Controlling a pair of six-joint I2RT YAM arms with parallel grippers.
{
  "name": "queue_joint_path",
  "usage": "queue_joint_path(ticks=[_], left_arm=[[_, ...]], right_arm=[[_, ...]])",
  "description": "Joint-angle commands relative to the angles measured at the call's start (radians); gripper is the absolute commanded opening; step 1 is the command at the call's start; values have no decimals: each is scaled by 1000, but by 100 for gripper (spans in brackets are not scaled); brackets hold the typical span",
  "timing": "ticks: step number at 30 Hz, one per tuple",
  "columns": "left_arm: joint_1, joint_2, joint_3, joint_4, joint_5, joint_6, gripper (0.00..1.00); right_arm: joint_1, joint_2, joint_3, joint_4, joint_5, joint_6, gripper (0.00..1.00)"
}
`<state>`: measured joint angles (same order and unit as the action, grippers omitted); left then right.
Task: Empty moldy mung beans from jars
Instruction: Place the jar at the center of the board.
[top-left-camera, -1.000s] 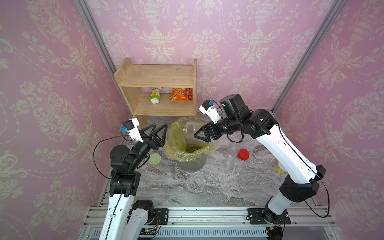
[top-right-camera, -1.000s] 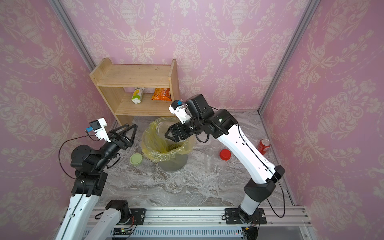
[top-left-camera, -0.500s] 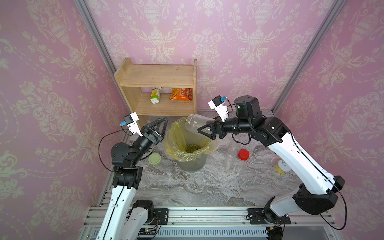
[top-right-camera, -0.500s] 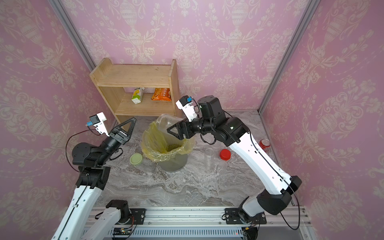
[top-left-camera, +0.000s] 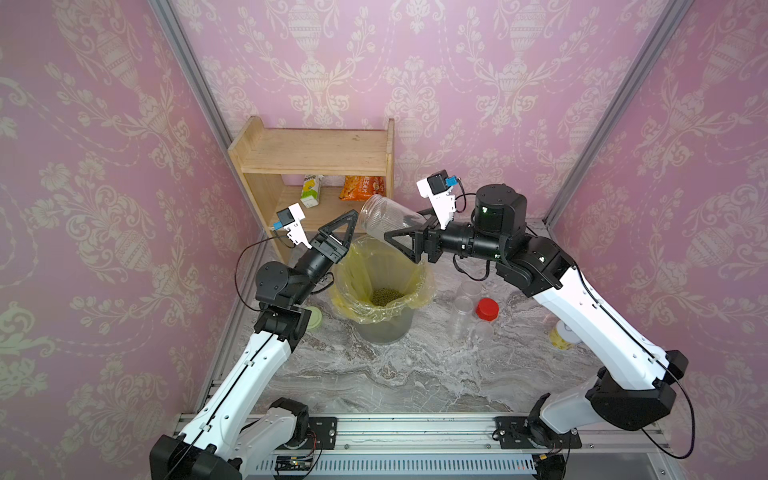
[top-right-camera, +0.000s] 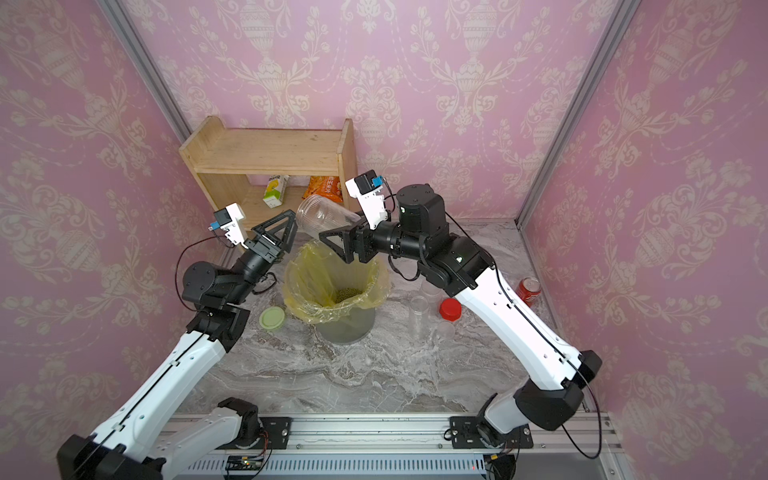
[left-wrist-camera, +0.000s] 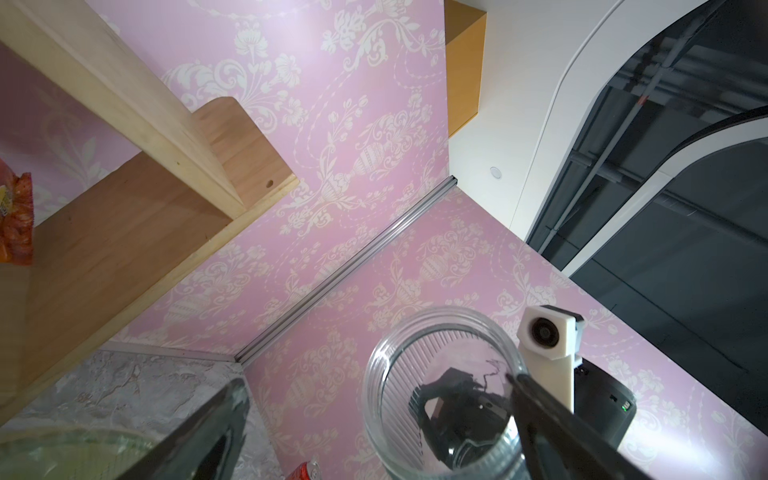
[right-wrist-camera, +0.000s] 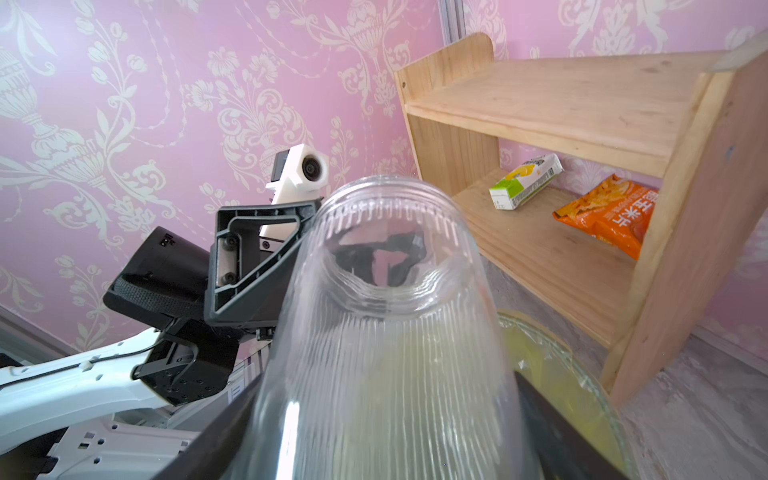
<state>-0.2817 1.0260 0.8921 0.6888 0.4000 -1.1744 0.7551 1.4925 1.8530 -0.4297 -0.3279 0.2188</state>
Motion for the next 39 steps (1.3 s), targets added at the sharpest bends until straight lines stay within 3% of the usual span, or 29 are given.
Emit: queue_joint_path(ticks=[1,6,16,25,32,39], left_arm=[[-15,-1,41,94,-46,-27,99],[-30,17,58,112,-52,-41,99],[-127,101,66,166,-75,-58,99],[-151,138,99,172,-89,-45,99],[-144,107,91,85,-118,17,99],[-122,136,136,74,-65,3,99]], right_arm=[[24,9,25,98,45,-62,20],[70,-28,-61,170,101,-138,20],[83,-29,-122,266,188,-140,20],[88,-30,-156,348,305,-151,19],[88,-56,-177,369,288,-155,18],[88,-73,-200,391,258,-178,18]])
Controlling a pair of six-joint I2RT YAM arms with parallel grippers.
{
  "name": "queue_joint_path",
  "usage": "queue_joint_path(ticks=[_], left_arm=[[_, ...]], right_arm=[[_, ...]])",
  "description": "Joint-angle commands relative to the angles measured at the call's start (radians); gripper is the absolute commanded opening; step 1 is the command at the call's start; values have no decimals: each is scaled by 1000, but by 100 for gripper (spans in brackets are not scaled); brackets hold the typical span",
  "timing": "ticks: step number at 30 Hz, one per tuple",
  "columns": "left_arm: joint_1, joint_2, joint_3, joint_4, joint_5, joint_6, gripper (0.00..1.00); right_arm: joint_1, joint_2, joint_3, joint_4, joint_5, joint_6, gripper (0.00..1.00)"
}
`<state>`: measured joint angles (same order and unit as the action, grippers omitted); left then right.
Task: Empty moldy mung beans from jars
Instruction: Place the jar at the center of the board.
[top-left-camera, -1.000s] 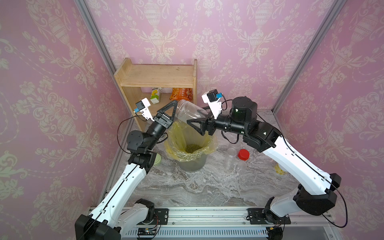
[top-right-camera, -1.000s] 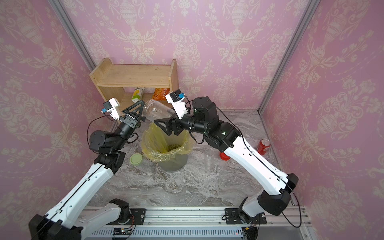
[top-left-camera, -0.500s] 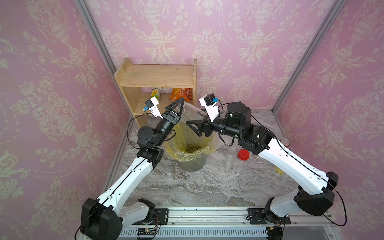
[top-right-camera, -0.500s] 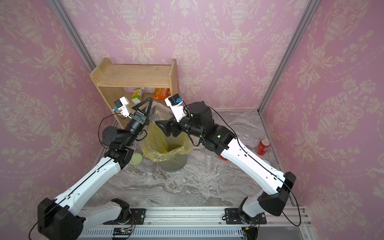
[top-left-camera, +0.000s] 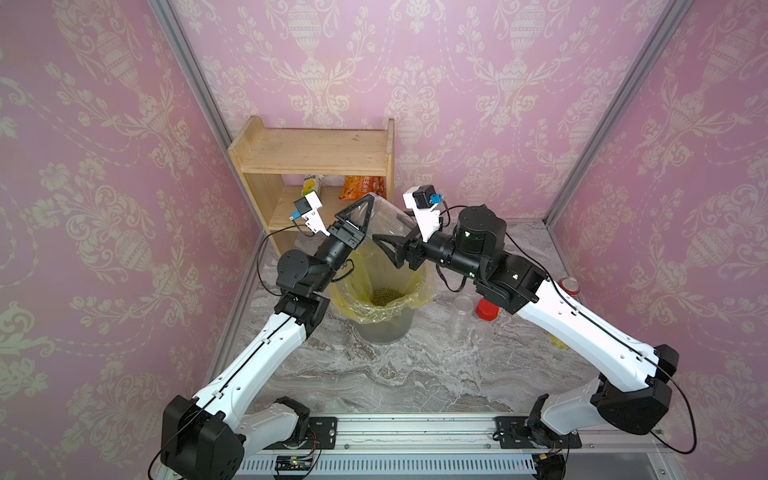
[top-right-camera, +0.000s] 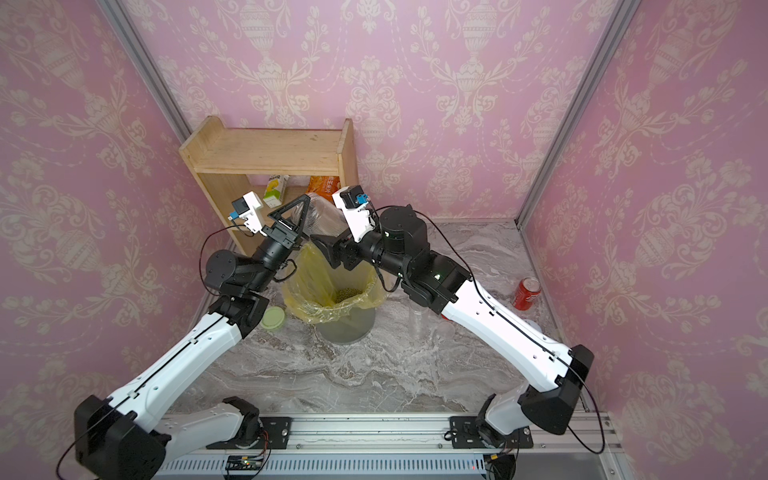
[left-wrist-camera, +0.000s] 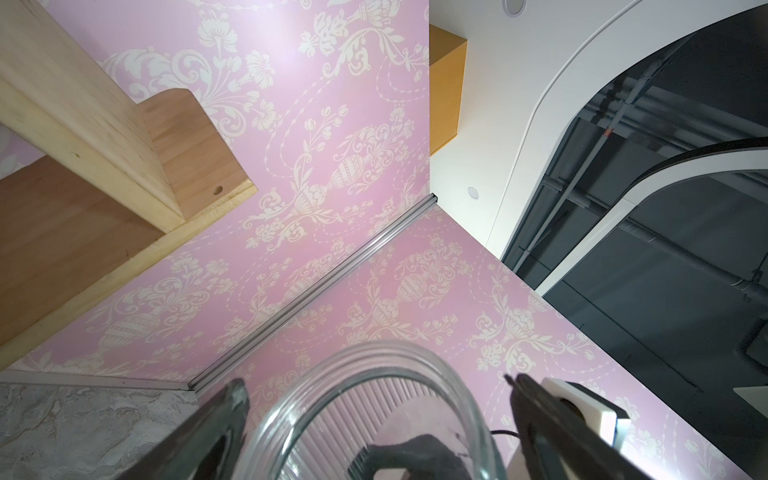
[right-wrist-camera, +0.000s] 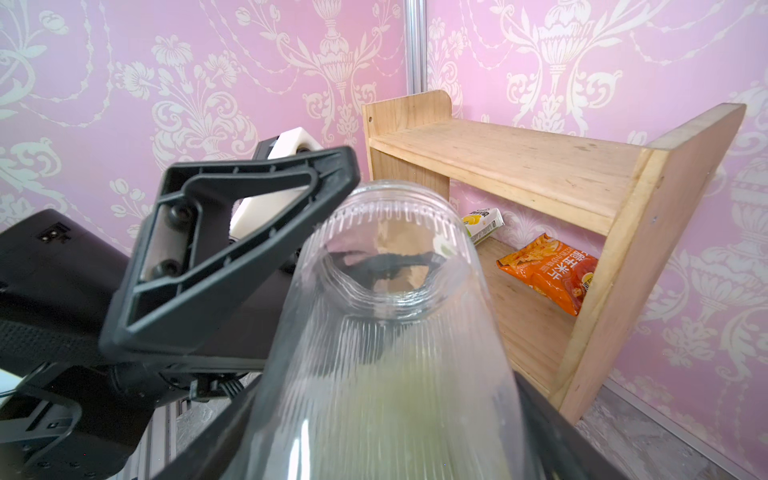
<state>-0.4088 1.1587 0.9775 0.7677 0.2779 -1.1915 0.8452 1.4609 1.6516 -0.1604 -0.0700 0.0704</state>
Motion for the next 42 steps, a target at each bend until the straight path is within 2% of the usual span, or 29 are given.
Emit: queue_joint_path(ticks=[1,5,10,11,14,17,22,26,31,33,38,42], left_arm=[[5,14,63,-4,79,21,99],[4,78,122,-3,159,-23,98],[4,127,129,47,164,-84,84],[5,129,133,39,165,-81,85],[7,126,152,8,170,-52,74],[10,115,168,-41,171,-14,58],[11,97,202,-157,216,63,42],[11,93,217,-224,260,110,29],[14,75,222,-288,259,176,13],[18,76,237,-320,265,205,1],[25,82,253,-370,262,257,0],[27,89,255,-409,286,286,0]], right_arm=[[-2,-38,2,123,-9,-29,18],[-2,-20,-7,159,-37,-27,19],[-1,-9,-13,195,-90,-35,19],[0,-7,-13,193,-87,-35,19],[0,-8,-17,189,-103,-55,19],[0,-6,-10,163,-130,-77,20],[1,22,38,90,-120,-102,20],[0,37,48,87,-118,-98,22],[-8,72,75,66,-101,-72,25],[-18,89,90,53,-103,-52,27],[-52,115,104,45,-116,13,28],[-79,122,97,44,-124,53,35]])
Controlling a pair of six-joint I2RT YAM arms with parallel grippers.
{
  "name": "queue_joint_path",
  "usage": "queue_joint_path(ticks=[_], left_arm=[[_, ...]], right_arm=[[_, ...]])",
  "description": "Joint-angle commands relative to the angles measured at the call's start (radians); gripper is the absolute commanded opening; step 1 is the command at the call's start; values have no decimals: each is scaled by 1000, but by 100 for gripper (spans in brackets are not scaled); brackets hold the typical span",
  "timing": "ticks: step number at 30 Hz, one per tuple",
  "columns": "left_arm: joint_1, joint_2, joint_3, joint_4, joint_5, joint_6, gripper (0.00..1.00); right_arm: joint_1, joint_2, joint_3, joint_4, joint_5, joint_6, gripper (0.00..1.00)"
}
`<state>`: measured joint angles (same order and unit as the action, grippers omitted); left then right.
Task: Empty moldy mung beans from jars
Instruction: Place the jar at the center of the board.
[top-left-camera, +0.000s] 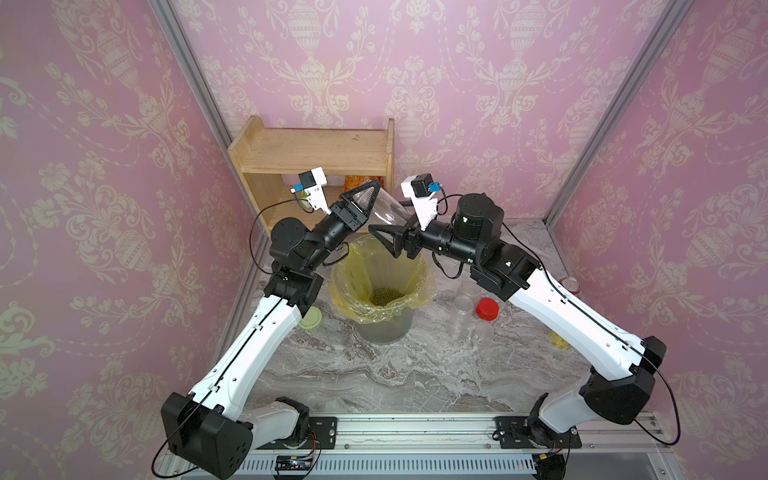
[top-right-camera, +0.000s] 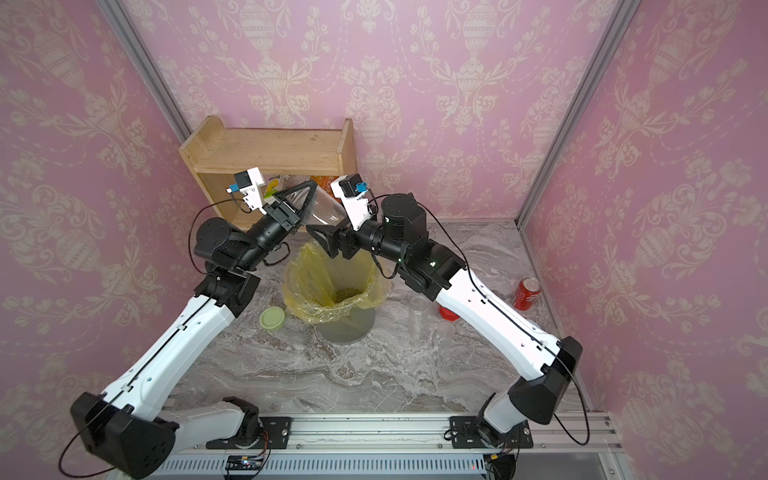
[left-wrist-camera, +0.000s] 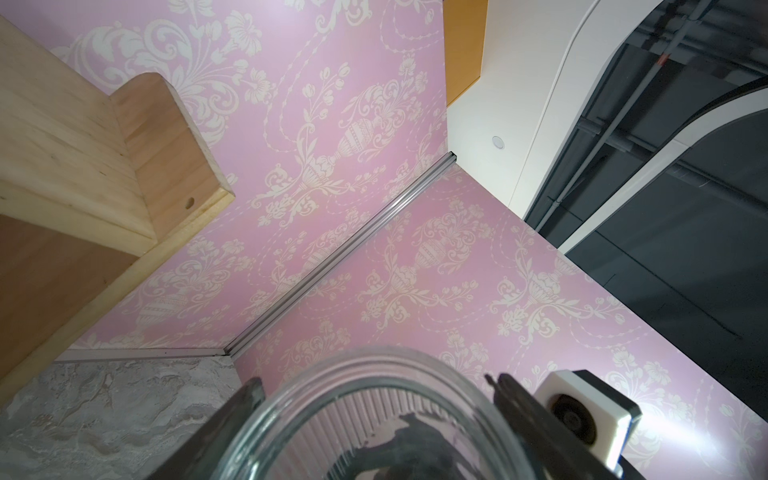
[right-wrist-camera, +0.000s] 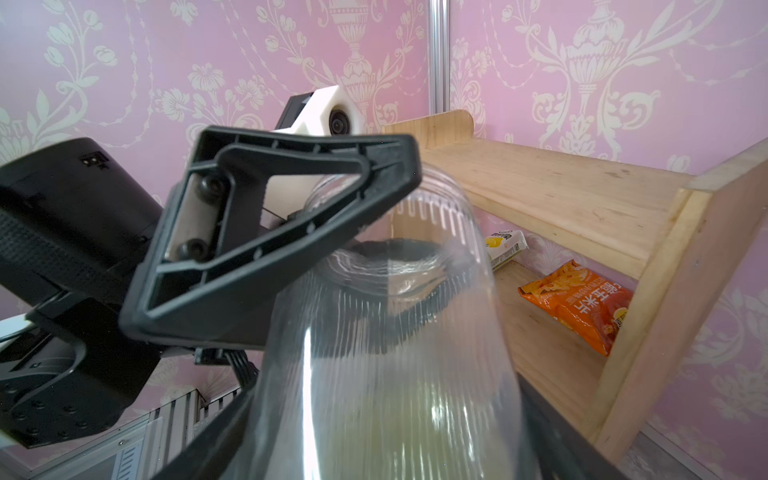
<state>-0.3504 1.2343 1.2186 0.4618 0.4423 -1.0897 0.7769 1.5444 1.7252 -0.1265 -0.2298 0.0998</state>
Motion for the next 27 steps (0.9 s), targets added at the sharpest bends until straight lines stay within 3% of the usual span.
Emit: queue_joint_path(ticks=[1,8,10,14,22,27], left_arm=[[-32,11,13,-119,126,195,0],[-32,-42,-10,-253,133,307,0],[-30,-46,-20,-262,123,312,0],[-7,-41,-56,-206,122,251,0],[18,-6,-85,-124,140,186,0],[25,-19,-104,-143,125,211,0]], right_arm=[[-16,41,22,9,15,29,37],[-31,68,5,-26,-10,70,40],[-31,72,-11,-11,-21,79,45],[-36,65,-48,37,-16,102,59],[-51,78,-30,32,-39,129,64],[-59,73,-44,33,-38,139,69]])
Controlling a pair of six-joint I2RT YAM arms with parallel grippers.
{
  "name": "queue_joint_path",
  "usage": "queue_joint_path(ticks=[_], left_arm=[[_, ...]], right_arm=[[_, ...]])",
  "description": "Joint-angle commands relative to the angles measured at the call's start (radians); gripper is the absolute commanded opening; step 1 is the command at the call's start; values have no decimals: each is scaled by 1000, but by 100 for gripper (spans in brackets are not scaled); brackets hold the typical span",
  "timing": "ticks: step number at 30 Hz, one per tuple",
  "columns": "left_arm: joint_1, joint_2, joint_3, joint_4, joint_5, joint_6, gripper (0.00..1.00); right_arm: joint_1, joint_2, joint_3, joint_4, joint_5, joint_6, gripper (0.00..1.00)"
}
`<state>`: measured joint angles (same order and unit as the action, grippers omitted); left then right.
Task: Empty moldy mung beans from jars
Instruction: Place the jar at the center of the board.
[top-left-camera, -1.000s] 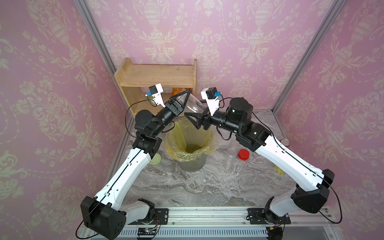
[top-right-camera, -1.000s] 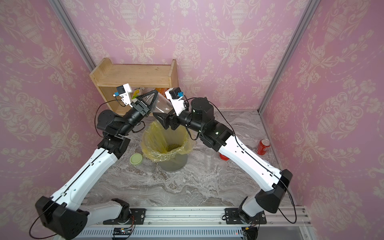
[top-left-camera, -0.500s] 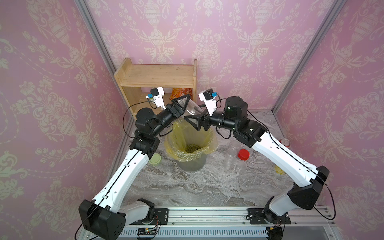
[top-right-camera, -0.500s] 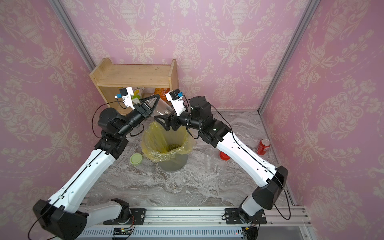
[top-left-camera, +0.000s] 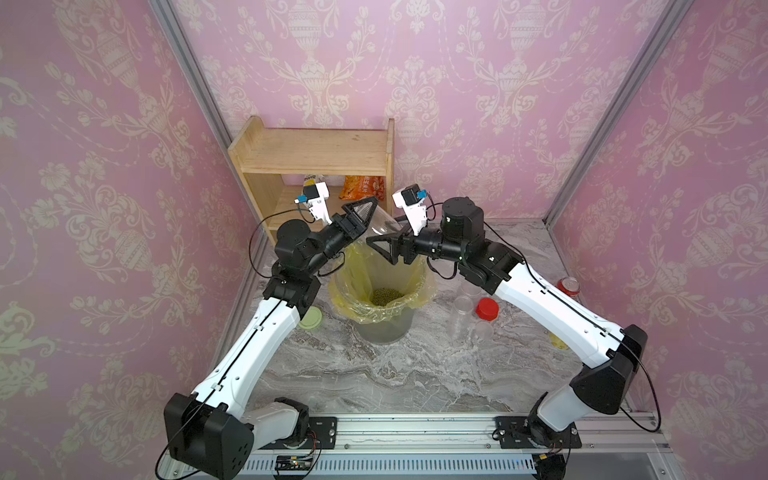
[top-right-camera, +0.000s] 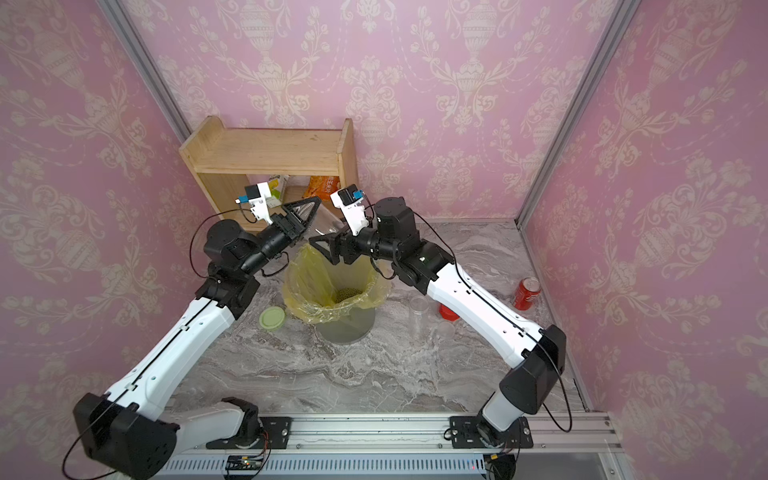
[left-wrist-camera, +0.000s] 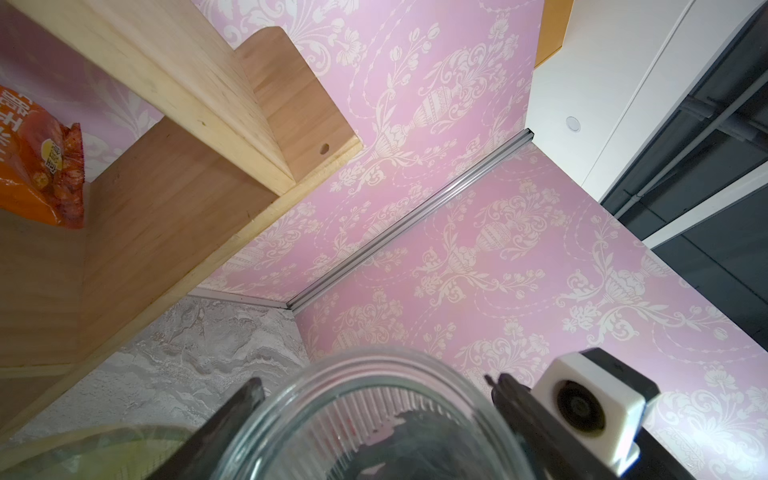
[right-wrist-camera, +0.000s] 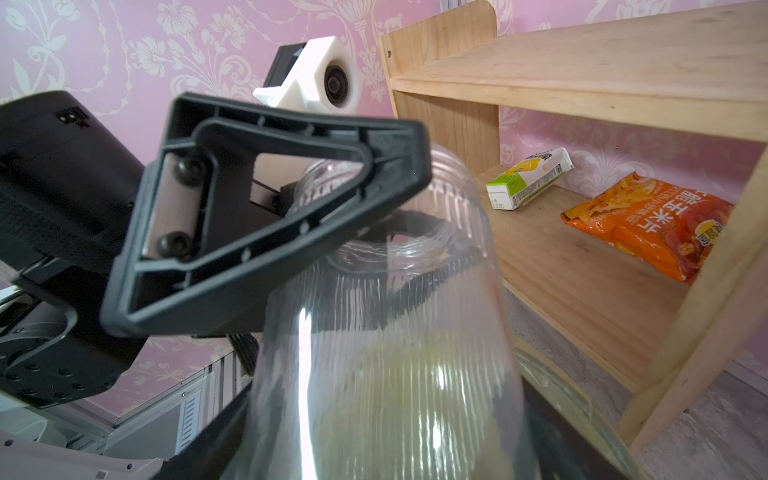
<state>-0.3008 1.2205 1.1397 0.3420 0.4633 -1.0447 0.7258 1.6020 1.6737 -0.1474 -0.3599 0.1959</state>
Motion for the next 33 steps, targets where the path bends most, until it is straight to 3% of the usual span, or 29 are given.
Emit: queue_joint_path(ticks=[1,13,33], left_arm=[[-26,-7,-17,-51,98,182,0],[1,-49,-26,-160,120,243,0],[25,-69,-52,-220,117,282,0]], right_arm=[[-9,13,0,62,93,46,69],[-11,-6,-42,86,100,66,79],[-13,-15,-100,144,109,112,86]])
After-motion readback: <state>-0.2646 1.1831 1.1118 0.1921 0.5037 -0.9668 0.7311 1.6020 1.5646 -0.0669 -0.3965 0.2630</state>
